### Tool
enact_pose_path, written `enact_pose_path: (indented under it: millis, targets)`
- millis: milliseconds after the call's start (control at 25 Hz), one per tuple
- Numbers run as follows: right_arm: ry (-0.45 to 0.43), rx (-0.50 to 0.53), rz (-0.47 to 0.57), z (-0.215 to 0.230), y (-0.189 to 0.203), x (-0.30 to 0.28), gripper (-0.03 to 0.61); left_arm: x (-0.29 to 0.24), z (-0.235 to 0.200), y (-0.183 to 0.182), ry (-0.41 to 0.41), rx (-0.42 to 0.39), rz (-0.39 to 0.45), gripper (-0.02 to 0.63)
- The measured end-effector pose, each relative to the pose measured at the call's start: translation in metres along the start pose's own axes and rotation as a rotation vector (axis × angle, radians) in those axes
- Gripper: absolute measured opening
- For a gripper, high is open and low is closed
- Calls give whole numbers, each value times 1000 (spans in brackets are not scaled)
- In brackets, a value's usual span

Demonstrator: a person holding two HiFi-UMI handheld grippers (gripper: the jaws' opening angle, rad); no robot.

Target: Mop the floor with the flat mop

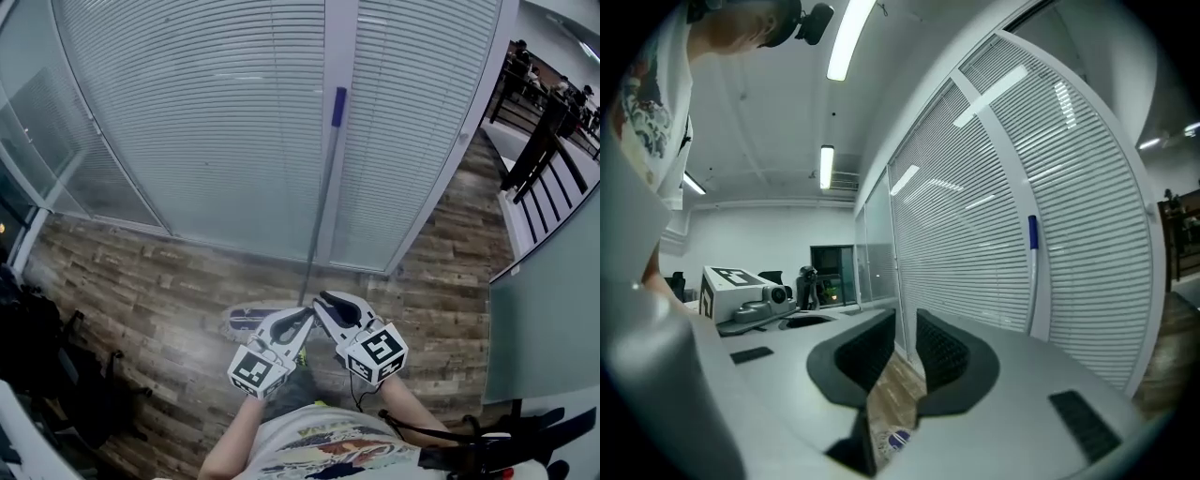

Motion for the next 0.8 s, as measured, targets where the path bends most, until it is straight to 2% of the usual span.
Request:
enact_pose_path:
  millis: [560,800]
  targets:
    - [152,24,-15,117,-64,-144,58,-102,-178,-5,108,2,45,19]
    - [194,34,6,162,-79,-198,60,-139,-235,9,139,-7,28,112]
Point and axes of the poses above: the fingertips, and each gripper's own axes: x backward along the fingers, z to its right, y out of its underside, the point moved 4 cm from there along x, backward along the fingers, and after that the axes turned 6 degrees about -x, right-handed, at the moved point
